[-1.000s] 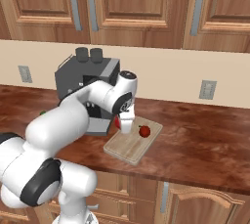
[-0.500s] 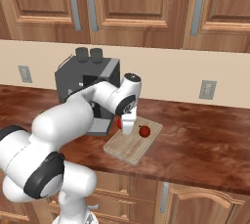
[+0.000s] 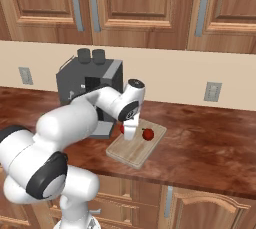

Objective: Place the avocado, onion, tomato, and bell pepper on the cutting board.

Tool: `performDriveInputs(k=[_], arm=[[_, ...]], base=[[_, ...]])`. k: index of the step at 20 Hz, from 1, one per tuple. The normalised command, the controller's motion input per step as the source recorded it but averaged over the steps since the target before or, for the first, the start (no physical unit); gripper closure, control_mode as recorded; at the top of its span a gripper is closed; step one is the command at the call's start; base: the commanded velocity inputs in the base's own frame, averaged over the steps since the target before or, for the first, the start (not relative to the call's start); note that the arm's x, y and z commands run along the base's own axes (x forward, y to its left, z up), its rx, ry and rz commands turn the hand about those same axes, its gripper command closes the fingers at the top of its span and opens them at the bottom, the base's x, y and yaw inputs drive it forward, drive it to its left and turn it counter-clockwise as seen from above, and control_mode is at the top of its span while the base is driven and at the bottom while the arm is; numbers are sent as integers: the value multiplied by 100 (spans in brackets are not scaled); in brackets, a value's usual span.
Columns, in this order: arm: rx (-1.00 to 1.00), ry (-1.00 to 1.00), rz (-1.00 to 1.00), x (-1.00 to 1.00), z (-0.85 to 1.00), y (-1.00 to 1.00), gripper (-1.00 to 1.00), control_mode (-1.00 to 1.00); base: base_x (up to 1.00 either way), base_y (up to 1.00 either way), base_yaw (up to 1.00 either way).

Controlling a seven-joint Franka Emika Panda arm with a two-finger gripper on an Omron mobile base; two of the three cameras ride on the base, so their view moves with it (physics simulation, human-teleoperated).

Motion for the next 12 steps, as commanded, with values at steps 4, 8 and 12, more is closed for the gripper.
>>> performDriveInputs(k=[4,8,12], arm=[[4,0,0,1,-8,0,100,-100],[2,1,-1,8,-12,0,100,-100],[0,1,-2,19,-16,0,100,-100]], base=[[0,0,0],[0,0,0],[0,0,0]])
